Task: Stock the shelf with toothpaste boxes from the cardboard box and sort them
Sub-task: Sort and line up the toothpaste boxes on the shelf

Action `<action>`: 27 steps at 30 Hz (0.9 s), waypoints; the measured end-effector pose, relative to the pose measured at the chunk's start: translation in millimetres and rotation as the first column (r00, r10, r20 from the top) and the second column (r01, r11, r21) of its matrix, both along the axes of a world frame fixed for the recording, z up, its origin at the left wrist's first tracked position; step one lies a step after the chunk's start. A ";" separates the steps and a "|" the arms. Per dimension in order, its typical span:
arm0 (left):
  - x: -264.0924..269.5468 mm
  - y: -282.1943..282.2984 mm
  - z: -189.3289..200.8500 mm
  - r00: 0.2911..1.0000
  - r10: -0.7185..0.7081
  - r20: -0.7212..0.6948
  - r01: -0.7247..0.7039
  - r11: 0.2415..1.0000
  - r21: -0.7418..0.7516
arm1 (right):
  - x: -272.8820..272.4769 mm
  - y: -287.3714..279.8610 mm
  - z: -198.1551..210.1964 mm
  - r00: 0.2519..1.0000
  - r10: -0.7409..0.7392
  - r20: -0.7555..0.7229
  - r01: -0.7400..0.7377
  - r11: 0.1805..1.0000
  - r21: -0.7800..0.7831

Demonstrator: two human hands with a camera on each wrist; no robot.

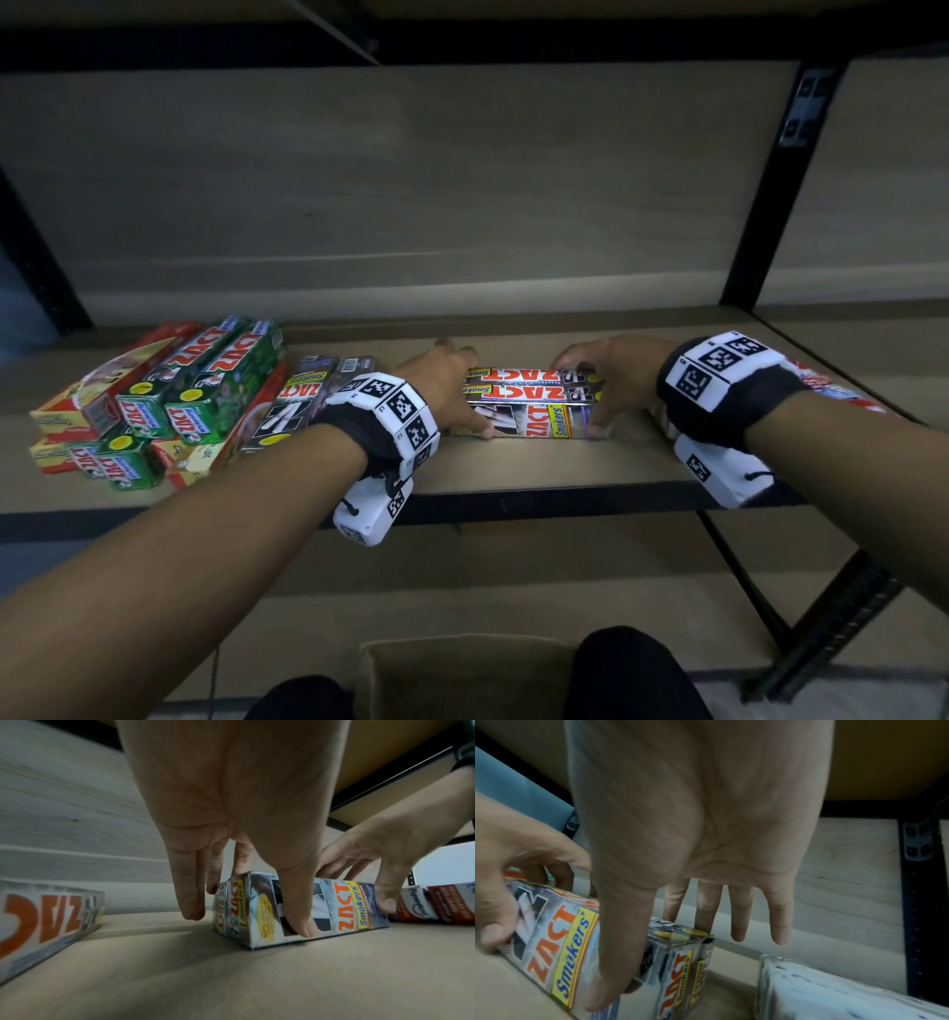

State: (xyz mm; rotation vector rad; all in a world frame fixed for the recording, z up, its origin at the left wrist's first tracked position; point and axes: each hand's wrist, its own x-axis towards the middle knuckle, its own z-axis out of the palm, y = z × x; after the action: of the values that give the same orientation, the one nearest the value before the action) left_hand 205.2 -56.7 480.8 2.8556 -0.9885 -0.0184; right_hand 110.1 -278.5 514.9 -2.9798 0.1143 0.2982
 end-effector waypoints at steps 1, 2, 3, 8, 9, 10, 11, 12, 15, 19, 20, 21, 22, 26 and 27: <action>-0.1 -3.4 0.3 1.000 -0.001 0.004 0.001 1.000 0.005 | 2.0 -2.8 1.6 1.000 0.010 -0.005 -0.010 1.000 -0.010; 0.4 -7.0 0.6 1.000 0.001 0.007 -0.002 1.000 0.008 | 4.5 -5.8 3.3 1.000 0.022 -0.010 -0.023 0.999 -0.027; 1.0 -10.5 0.5 1.000 0.005 0.004 -0.005 1.000 0.007 | 5.9 -8.9 5.5 0.999 0.033 -0.020 -0.033 0.999 -0.039; 6.0 -26.1 -0.3 1.000 0.009 -0.006 -0.009 1.000 0.003 | 8.8 -26.0 10.6 0.998 0.029 -0.048 -0.028 0.999 0.019; 7.0 -28.6 -0.6 1.000 0.008 -0.007 -0.008 1.000 0.003 | 9.1 -29.0 10.0 0.999 0.016 -0.047 -0.015 1.000 0.016; 7.7 -31.3 -0.7 1.000 0.004 -0.008 -0.004 1.000 0.006 | 9.3 -31.7 8.8 0.999 0.001 -0.050 -0.001 1.000 0.008; 8.7 -34.1 -0.9 1.000 -0.001 -0.010 0.001 1.000 0.011 | 10.3 -34.5 7.9 0.998 -0.011 -0.054 0.011 1.000 0.001; 9.6 -36.7 -1.0 1.000 -0.005 -0.012 0.005 1.000 0.014 | 11.5 -37.0 7.0 0.998 -0.018 -0.056 0.018 1.000 -0.002; 12.3 -44.3 -2.1 1.000 -0.013 -0.007 0.013 1.000 0.011 | 14.0 -43.4 5.6 0.998 -0.025 -0.061 0.024 1.000 -0.013; 12.7 -53.3 -4.3 1.000 -0.021 0.004 0.021 1.000 0.015 | 11.8 -51.4 6.7 0.996 -0.058 -0.066 0.057 0.998 -0.020; 11.9 -55.0 -4.2 1.000 -0.025 0.005 0.025 1.000 0.016 | 11.1 -53.3 6.7 0.996 -0.061 -0.064 0.060 0.998 -0.020; 11.3 -56.4 -4.0 1.000 -0.028 0.005 0.028 0.999 0.017 | 10.4 -55.1 6.8 0.996 -0.063 -0.064 0.062 0.998 -0.025; 10.7 -57.1 -3.6 1.000 -0.030 0.003 0.030 0.999 0.018 | 9.8 -56.2 6.6 0.996 -0.066 -0.065 0.064 0.998 -0.029; 8.7 -55.3 -2.5 1.000 -0.024 -0.003 0.024 0.999 0.026 | 11.0 -57.6 4.3 0.996 -0.063 -0.064 0.062 0.998 -0.019; 8.2 -54.5 -2.6 1.000 -0.027 -0.008 0.027 0.999 0.024 | 11.2 -57.8 4.0 0.996 -0.062 -0.067 0.061 0.998 -0.016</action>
State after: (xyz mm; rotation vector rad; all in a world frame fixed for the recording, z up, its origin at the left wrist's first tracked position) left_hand 213.4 -111.2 478.3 2.8619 -1.0325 -0.0435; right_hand 121.3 -336.4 518.9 -2.9734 0.2163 0.3915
